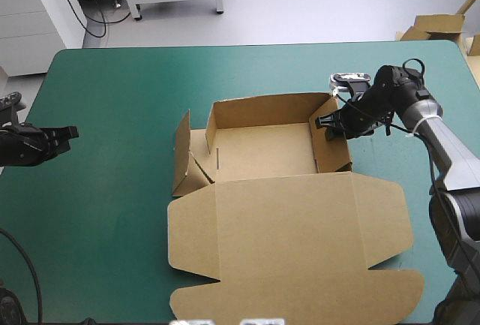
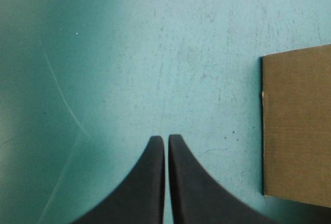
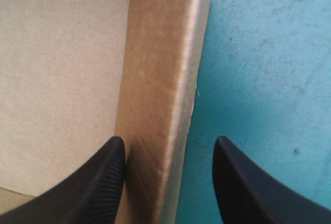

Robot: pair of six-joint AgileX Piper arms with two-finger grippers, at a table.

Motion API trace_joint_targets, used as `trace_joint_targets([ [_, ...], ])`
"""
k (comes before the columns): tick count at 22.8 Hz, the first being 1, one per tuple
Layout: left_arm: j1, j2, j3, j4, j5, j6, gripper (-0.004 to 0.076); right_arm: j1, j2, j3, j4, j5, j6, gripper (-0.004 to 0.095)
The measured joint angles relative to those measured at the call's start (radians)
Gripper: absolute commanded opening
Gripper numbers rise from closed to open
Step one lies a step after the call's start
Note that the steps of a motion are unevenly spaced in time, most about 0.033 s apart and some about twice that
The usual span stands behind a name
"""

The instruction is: Fold the box

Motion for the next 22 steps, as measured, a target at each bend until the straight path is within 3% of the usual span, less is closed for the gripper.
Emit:
trace_joint_targets([
  [4, 0.0, 0.0, 0.0, 0.0, 0.003, 0.001, 0.0007, 0.0, 0.028, 0.0, 0.01, -0.007, 0.0, 0.021],
  [6, 0.0, 0.0, 0.0, 0.0, 0.007, 0.001, 0.0007, 0.0, 0.045, 0.0, 0.015, 0.003, 0.0, 0.0086],
  [7, 0.0, 0.0, 0.0, 0.0, 0.008, 0.001, 0.0007, 0.0, 0.051, 0.0, 0.017, 0.009, 0.0, -0.0021],
  [11, 0.0, 0.0, 0.0, 0.0, 0.02, 0.031, 0.0032, 0.001, 0.059, -0.001, 0.011, 0.016, -0.006, -0.0016],
  [13, 0.0, 0.0, 0.0, 0.001, 0.041, 0.069, 0.0155, 0.001, 0.059, -0.001, 0.016, 0.021, -0.013, -0.0016],
  [15, 0.0, 0.0, 0.0, 0.002, 0.055, 0.079, 0.0358, 0.001, 0.059, -0.001, 0.017, 0.029, -0.017, -0.002],
  [16, 0.0, 0.0, 0.0, 0.002, 0.06, 0.082, 0.0508, 0.001, 0.059, -0.001, 0.018, 0.035, -0.023, -0.002],
  [18, 0.0, 0.0, 0.0, 0.002, 0.073, 0.082, 0.0662, -0.001, 0.059, -0.001, 0.025, 0.051, -0.038, -0.0021],
  [22, 0.0, 0.0, 0.0, 0.002, 0.104, 0.079, 0.0687, -0.027, 0.06, 0.001, 0.104, 0.093, -0.068, -0.0021],
])
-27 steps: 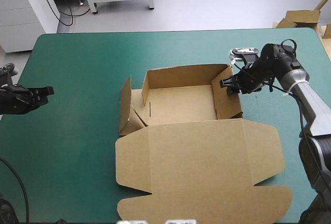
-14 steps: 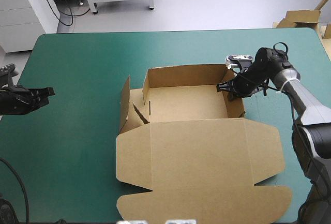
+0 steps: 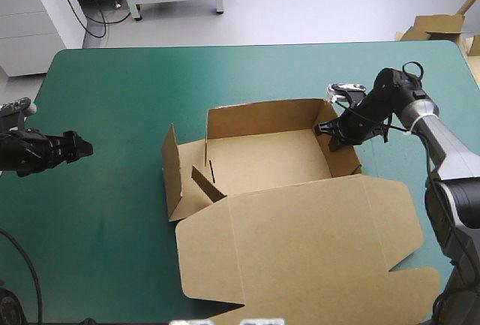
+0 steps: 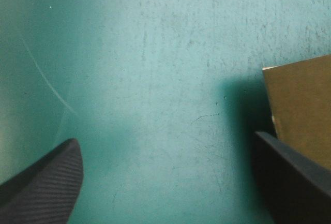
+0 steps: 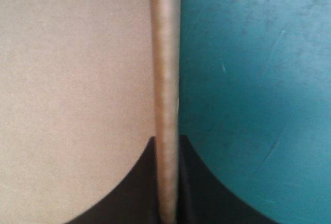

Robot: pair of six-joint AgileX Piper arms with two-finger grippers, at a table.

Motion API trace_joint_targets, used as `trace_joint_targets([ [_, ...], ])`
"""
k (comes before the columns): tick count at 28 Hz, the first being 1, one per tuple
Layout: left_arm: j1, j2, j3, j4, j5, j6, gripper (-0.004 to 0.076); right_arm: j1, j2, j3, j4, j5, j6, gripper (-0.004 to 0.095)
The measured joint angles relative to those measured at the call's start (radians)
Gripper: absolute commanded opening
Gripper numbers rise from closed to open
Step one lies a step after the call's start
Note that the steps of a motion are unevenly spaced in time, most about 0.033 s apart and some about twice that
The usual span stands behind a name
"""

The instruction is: Fold the box

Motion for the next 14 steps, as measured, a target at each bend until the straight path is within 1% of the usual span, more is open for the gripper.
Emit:
trace_joint_targets([
  [3, 0.0, 0.002, 0.0, -0.001, 0.013, -0.001, 0.0687, -0.024, -0.012, 0.001, 0.075, 0.014, -0.025, -0.0021],
  [5, 0.0, 0.005, 0.0, -0.004, 0.022, -0.006, 0.0687, -0.039, -0.041, 0.001, 0.105, 0.015, -0.029, -0.0021],
  [9, 0.0, 0.011, 0.0, -0.051, 0.046, -0.007, 0.0687, -0.066, -0.122, 0.001, 0.118, 0.017, -0.035, -0.0021],
  [10, 0.0, 0.015, 0.0, -0.1, 0.058, -0.004, 0.0687, -0.073, -0.163, 0.001, 0.118, 0.021, -0.039, -0.0021],
  [14, -0.001, 0.019, 0.0, -0.186, 0.07, 0.013, 0.0677, -0.075, -0.22, 0.001, 0.123, 0.03, -0.042, -0.0021],
])
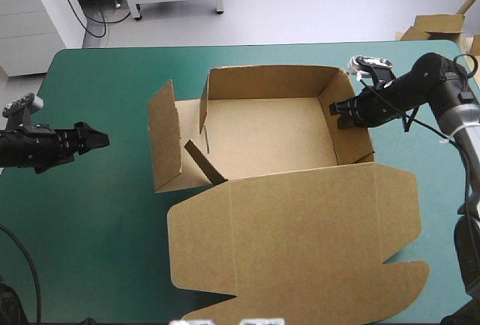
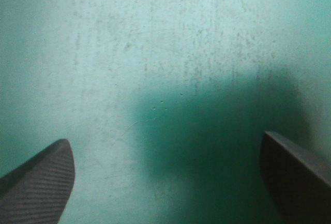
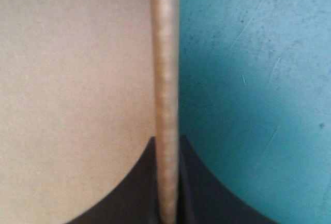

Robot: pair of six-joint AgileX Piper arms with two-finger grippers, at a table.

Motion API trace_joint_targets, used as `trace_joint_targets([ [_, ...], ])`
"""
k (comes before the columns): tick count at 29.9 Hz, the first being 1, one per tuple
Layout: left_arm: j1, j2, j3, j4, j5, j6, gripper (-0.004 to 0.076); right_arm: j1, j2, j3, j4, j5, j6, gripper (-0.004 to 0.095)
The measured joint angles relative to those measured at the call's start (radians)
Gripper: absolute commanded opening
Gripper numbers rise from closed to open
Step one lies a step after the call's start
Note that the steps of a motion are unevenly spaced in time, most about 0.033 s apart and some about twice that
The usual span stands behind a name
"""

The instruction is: Fold the box

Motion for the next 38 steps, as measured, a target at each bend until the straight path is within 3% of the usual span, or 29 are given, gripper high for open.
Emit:
trace_joint_targets([
  [8, -0.102, 0.0, 0.006, -0.054, 0.011, 0.037, 0.0641, 0.008, -0.045, 0.0, 0.117, 0.009, 0.0, -0.002],
  [13, -0.172, 0.0, 0.006, -0.056, 0.012, 0.054, 0.064, 0.061, -0.045, 0.0, 0.098, -0.042, 0.005, -0.002],
  [22, -0.18, 0.0, 0.006, -0.085, 0.016, 0.051, 0.0638, 0.103, -0.044, 0.0, 0.07, -0.25, 0.017, -0.002],
  [38, -0.201, 0.0, 0.006, -0.19, 0.016, 0.07, 0.0638, 0.212, 0.094, 0.001, 0.036, -0.331, 0.039, -0.002],
])
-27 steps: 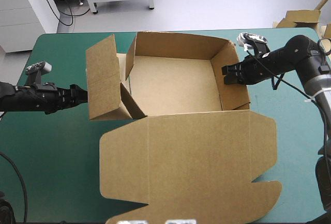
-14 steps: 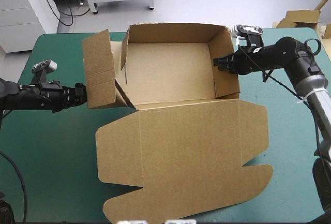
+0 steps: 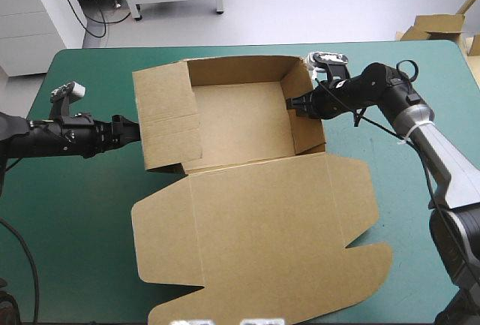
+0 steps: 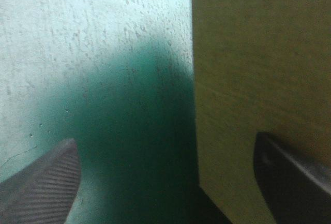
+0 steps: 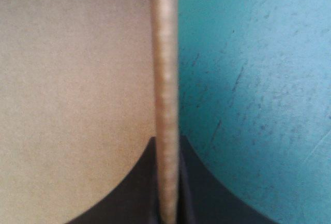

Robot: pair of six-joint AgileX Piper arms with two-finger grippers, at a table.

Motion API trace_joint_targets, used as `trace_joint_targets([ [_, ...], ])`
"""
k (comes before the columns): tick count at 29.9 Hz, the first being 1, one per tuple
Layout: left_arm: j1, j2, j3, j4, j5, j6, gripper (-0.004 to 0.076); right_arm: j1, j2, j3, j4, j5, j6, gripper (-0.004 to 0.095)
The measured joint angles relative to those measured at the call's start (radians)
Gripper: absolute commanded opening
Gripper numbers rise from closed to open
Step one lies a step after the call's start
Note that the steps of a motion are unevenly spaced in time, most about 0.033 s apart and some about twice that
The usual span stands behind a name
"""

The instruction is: Fold the box

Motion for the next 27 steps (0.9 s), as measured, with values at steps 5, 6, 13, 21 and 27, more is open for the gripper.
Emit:
trace_joint_targets([
  [5, -0.052, 0.0, 0.0, 0.0, 0.0, 0.0, 0.0638, 0.04, 0.044, 0.0, -0.004, -0.032, 0.012, -0.002],
  [6, -0.063, 0.0, 0.0, 0.0, 0.0, 0.0, 0.0638, 0.049, 0.053, 0.0, -0.004, -0.038, 0.014, -0.002],
  [13, -0.092, 0.0, 0.0, -0.001, 0.0, 0.0, 0.0638, 0.103, 0.093, 0.0, -0.004, -0.066, 0.028, -0.002],
  [21, -0.093, 0.0, 0.0, 0.013, 0.0, 0.0, 0.0638, 0.175, 0.108, 0.0, -0.004, -0.119, 0.079, -0.002],
  [27, -0.101, 0.0, 0.0, 0.107, -0.003, -0.041, 0.0638, 0.232, 0.11, 0.002, -0.03, -0.176, 0.102, -0.002],
])
